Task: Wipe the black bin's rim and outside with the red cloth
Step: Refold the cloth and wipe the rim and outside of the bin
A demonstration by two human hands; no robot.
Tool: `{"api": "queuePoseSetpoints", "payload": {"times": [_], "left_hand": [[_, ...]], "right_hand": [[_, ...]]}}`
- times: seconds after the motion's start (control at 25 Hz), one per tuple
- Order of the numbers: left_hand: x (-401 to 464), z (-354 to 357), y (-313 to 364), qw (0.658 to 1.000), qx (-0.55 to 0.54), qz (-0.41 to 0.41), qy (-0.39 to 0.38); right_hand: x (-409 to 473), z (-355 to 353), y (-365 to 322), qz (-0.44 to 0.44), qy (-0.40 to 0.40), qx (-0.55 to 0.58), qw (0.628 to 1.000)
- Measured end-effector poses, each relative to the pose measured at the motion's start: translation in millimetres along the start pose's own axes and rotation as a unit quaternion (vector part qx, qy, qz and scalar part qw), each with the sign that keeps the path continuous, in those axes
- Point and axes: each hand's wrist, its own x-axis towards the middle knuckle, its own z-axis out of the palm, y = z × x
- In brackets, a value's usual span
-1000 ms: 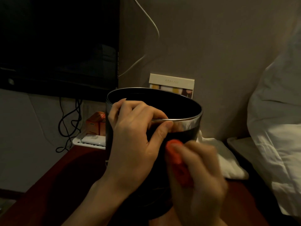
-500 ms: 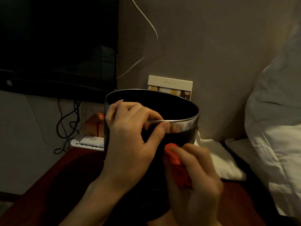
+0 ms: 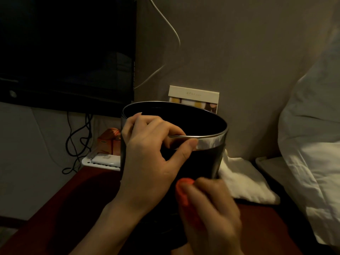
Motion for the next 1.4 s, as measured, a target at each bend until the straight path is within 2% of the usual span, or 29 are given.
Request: {"api": "queuePoseSetpoints", "payload": {"times": [0.08,0.12,0.32,0.48,0.56,0.84,1.04,1.2,1.4], "left_hand": [[1.3,-0.8,-4.5,1.000,-0.004,0.003,0.001],[2.7,-2.4,-8.2,1.000,-0.009,0.002,-0.001],[9.9,-21.3,-30.3,0.997,-0.062,-0.027,-0.036],[3.8,-9.1,-9.3,0.998,0.014,0.022,-0.057],[3.0,-5.6,-7.9,0.998,0.012,0.026,-0.050],[6.0,-13.7,-22.9,0.999,-0.046,-0.007,-0.022],[5.7,-12.7,-24.1,0.999,-0.037,-0.016,-0.021],[6.1,-12.9,-24.2,0.999,-0.041,-0.004,-0.020],[6.9,-13.2,-23.7,0.999,-0.038,-0.007,-0.024]], "right_hand": [[-9.8,3.6,-2.0,-0.044,-0.043,-0.012,0.998],[-10.7,2.6,-2.6,-0.034,-0.044,-0.002,0.998],[14.8,-22.6,12.4,0.113,0.046,0.041,0.992],[21.6,-26.3,27.3,0.167,0.026,0.081,0.982],[16.7,-22.9,30.2,0.175,0.016,0.085,0.981],[-28.5,-1.1,17.1,0.077,-0.005,0.047,0.996],[-5.4,-12.5,20.7,0.083,0.010,0.024,0.996],[-25.2,8.4,-1.6,-0.009,-0.027,-0.007,1.000],[-12.5,-3.1,6.1,0.052,-0.003,0.012,0.999]]}}
